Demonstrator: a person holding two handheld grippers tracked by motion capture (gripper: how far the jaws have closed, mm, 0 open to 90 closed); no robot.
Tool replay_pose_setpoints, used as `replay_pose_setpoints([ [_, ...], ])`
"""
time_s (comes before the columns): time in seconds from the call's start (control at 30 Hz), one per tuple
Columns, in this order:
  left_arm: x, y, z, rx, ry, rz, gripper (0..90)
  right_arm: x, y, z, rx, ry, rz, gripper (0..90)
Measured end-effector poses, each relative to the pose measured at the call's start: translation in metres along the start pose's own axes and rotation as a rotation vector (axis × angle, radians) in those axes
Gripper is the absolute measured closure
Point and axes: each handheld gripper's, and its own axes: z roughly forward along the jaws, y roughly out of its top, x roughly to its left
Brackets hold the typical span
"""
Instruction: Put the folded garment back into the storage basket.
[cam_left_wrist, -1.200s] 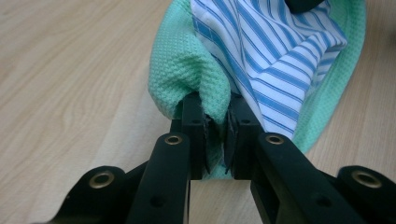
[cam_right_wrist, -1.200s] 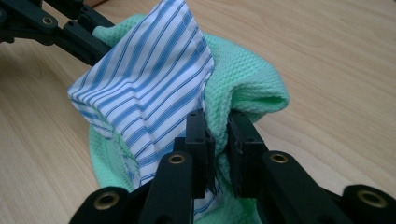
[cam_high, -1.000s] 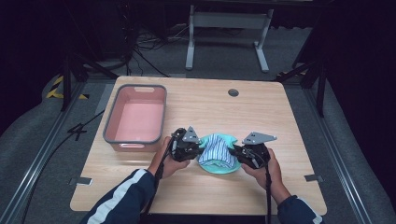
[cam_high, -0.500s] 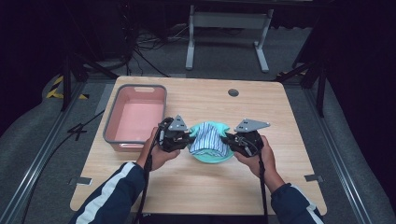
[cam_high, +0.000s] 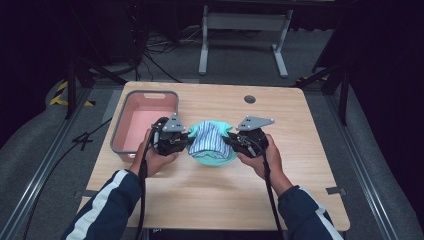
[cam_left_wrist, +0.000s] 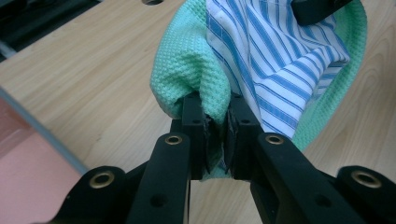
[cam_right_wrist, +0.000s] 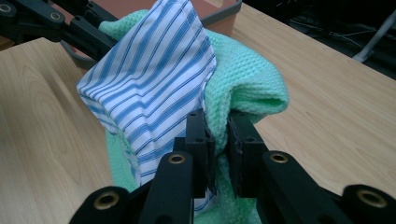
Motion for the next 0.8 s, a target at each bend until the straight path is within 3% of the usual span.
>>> replay_pose_setpoints([
  [0.8, 0.046, -0.013, -0.061, 0.009, 0.139, -0.05, 80.4, 0.028, 0.065, 0.045, -0.039, 0.069, -0.05, 79.7],
])
